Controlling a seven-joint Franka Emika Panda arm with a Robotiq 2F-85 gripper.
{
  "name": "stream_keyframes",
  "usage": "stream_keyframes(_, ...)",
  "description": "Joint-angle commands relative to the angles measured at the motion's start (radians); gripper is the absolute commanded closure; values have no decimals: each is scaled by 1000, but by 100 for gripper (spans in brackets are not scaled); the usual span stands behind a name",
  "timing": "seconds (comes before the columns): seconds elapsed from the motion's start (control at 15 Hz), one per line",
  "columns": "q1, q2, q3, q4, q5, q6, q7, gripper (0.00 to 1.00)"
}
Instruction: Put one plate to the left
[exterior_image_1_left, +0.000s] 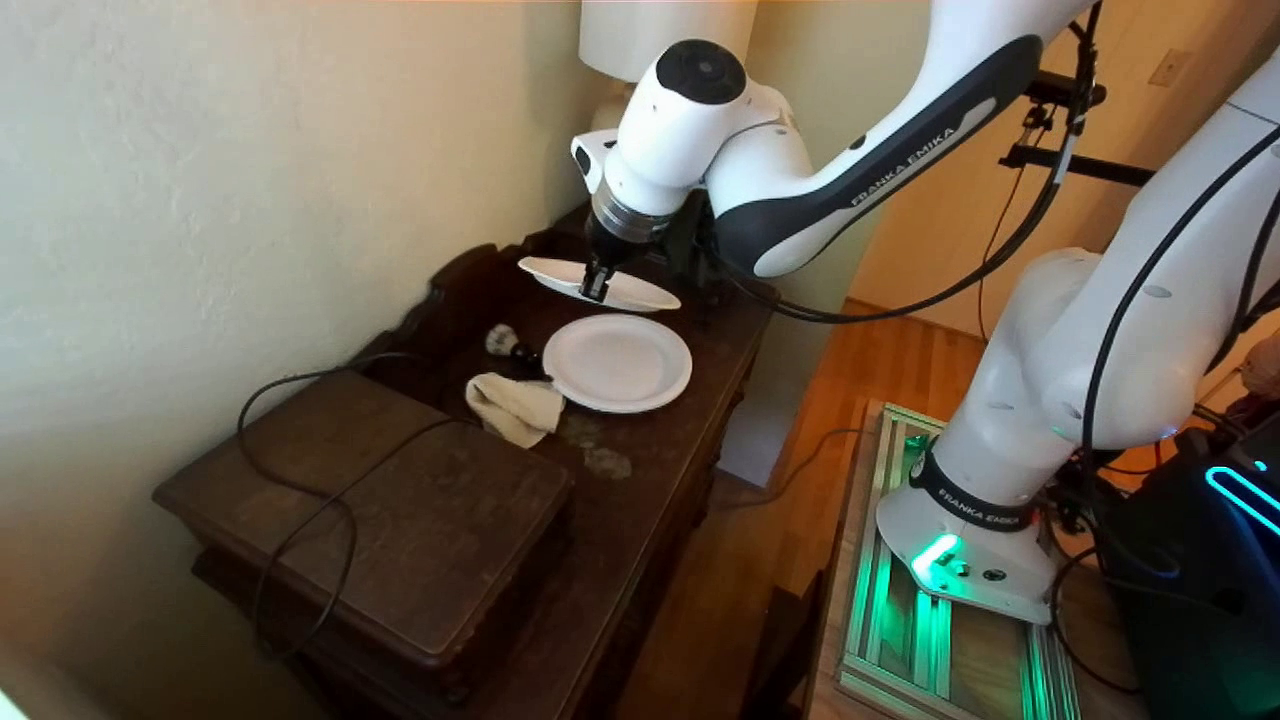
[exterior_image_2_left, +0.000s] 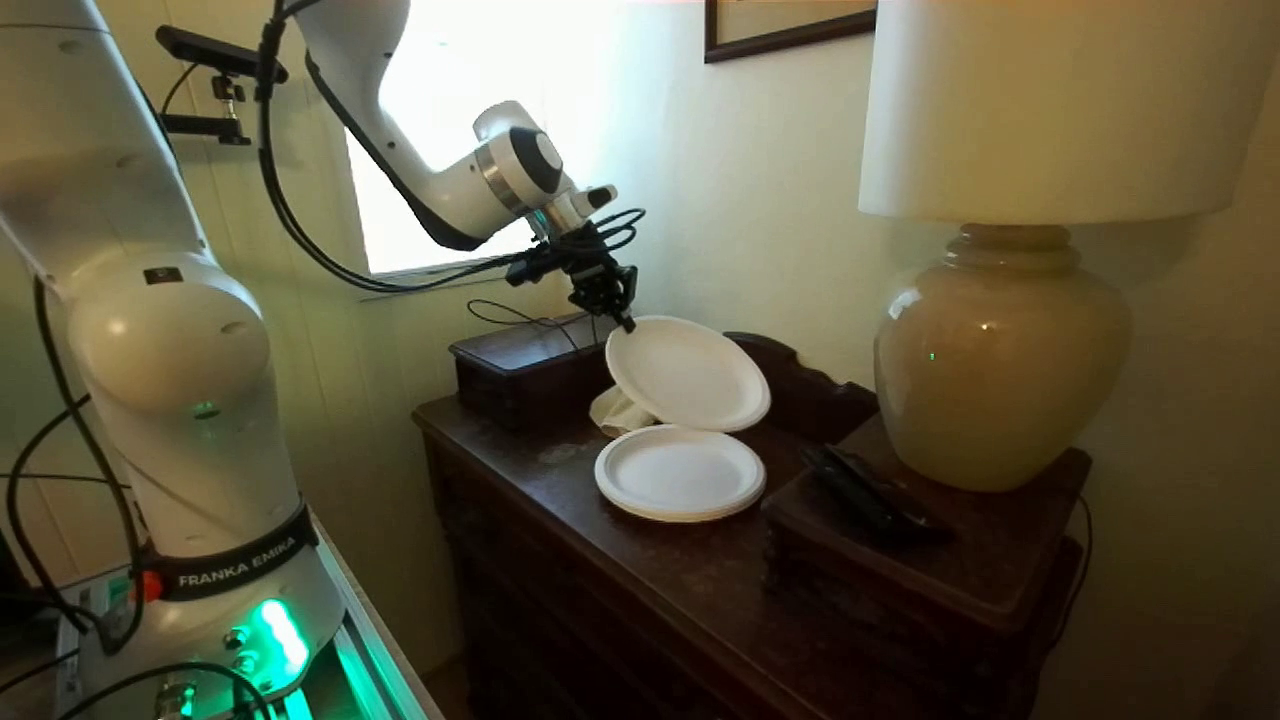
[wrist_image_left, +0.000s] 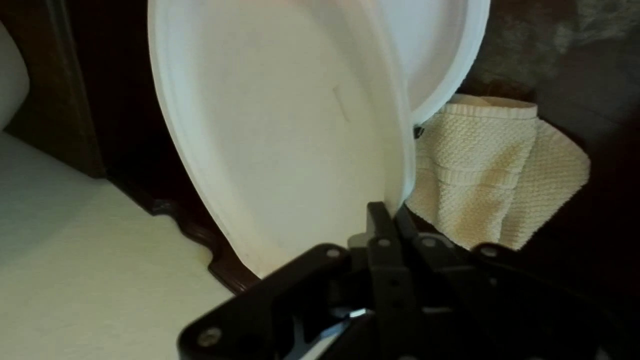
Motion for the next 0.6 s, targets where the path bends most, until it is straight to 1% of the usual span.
stream_keyframes(0.0, 19, -34, 56, 9, -118, 7, 0, 99)
stream_keyframes(0.33, 77, -43, 158, 44, -213, 39, -13, 99)
stream_keyframes(0.53, 99, -40, 215, 74, -303, 53, -6, 99)
